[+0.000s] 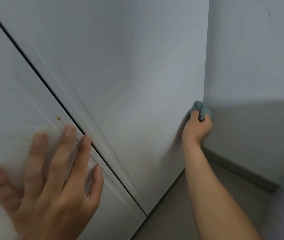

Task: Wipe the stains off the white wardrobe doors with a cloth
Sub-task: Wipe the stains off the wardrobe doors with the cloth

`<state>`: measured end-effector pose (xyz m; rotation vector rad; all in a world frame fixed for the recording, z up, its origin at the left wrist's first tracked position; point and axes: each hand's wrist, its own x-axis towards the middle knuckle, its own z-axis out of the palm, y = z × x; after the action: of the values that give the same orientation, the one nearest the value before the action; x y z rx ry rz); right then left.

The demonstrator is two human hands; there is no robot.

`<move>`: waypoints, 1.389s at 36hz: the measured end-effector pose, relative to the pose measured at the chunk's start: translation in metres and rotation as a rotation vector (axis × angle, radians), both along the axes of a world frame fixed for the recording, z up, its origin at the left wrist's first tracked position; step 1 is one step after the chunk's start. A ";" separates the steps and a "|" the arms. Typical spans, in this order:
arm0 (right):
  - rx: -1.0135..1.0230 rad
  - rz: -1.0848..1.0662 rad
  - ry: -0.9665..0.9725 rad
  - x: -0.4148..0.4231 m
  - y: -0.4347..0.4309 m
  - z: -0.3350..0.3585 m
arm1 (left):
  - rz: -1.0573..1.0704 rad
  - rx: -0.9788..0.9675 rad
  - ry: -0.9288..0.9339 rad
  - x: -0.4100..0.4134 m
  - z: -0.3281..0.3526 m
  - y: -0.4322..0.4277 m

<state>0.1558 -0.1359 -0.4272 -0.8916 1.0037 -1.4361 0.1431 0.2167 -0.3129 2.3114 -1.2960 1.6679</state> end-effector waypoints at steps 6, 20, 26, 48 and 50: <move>0.335 0.080 0.244 -0.011 -0.005 -0.071 | -0.007 0.035 0.055 0.005 -0.003 0.001; 0.228 -0.063 0.121 -0.005 -0.034 -0.048 | 0.014 0.016 0.077 -0.003 0.001 -0.001; -0.086 0.000 -0.083 -0.001 -0.044 -0.028 | 0.000 0.021 0.145 -0.004 0.001 0.001; 0.308 0.125 0.376 -0.014 -0.026 -0.215 | -0.058 -0.013 0.206 -0.005 0.002 -0.003; 0.320 0.130 0.377 -0.011 -0.024 -0.219 | -0.049 0.000 0.180 -0.006 0.004 -0.003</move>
<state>0.1443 -0.1594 -0.6464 -0.9867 1.3845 -0.9788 0.1374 0.2139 -0.3090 2.3453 -1.3045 1.4079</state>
